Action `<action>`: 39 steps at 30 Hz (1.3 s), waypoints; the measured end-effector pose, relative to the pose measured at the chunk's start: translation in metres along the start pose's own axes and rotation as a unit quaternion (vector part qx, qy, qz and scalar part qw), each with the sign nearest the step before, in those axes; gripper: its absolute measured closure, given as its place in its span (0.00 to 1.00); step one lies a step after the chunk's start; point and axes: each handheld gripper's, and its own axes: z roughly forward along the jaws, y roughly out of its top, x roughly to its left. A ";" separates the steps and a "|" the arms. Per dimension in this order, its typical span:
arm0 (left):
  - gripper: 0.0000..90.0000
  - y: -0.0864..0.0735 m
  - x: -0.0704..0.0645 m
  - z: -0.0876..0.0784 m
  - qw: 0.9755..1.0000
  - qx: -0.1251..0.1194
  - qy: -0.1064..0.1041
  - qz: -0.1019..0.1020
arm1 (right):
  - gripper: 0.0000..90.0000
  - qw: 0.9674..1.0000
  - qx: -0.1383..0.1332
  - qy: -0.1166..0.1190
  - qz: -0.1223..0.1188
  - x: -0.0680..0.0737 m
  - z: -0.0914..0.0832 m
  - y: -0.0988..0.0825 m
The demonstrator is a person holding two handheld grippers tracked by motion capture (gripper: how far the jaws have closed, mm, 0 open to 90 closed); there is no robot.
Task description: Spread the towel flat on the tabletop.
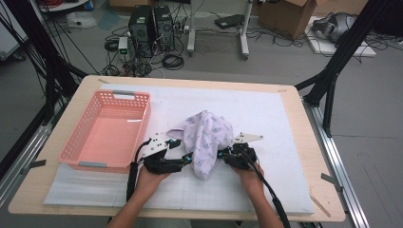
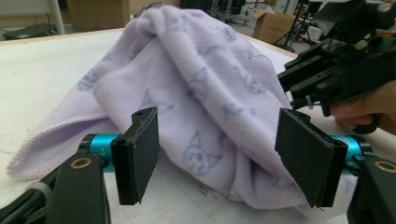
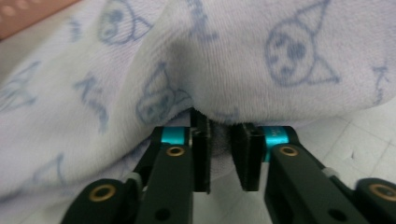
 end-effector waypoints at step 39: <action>0.91 0.032 -0.044 0.108 0.982 0.136 -0.129 0.022 | 0.56 0.983 0.013 -0.167 0.068 -0.085 -0.096 -0.010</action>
